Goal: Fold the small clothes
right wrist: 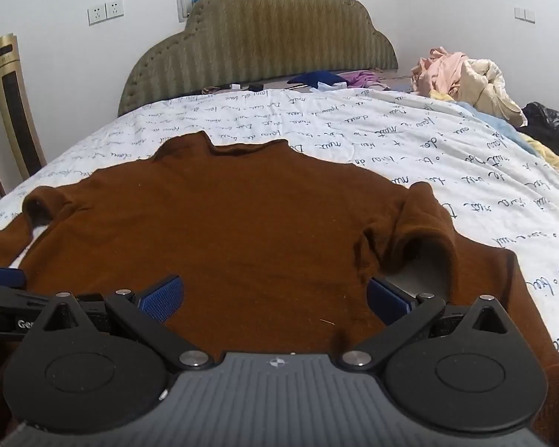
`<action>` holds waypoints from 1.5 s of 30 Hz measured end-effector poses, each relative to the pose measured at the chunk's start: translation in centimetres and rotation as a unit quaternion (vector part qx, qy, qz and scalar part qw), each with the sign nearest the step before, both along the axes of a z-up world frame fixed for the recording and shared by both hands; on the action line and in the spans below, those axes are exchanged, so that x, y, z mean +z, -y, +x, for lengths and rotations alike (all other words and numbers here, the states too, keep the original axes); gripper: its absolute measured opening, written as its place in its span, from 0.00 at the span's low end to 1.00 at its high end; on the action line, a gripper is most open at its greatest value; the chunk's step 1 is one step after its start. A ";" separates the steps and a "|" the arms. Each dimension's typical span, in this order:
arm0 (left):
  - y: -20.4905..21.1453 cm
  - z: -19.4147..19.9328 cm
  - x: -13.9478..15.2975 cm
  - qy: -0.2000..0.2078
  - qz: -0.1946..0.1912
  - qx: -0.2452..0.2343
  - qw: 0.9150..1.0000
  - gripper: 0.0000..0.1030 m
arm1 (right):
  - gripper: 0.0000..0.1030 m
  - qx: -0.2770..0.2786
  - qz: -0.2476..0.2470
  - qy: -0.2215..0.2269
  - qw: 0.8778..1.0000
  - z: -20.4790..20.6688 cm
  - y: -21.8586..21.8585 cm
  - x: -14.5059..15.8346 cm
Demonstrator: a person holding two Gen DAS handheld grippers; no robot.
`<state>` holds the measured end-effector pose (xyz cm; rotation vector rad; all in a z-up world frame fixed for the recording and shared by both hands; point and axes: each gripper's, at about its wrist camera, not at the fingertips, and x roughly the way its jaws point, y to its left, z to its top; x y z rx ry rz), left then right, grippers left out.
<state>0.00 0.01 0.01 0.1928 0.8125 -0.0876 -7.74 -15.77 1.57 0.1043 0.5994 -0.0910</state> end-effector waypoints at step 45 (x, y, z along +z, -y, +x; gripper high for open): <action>1.0 -0.8 0.2 0.011 0.006 0.001 1.000 1.00 | 1.00 0.014 -0.006 0.009 1.000 -1.1 1.4 -1.1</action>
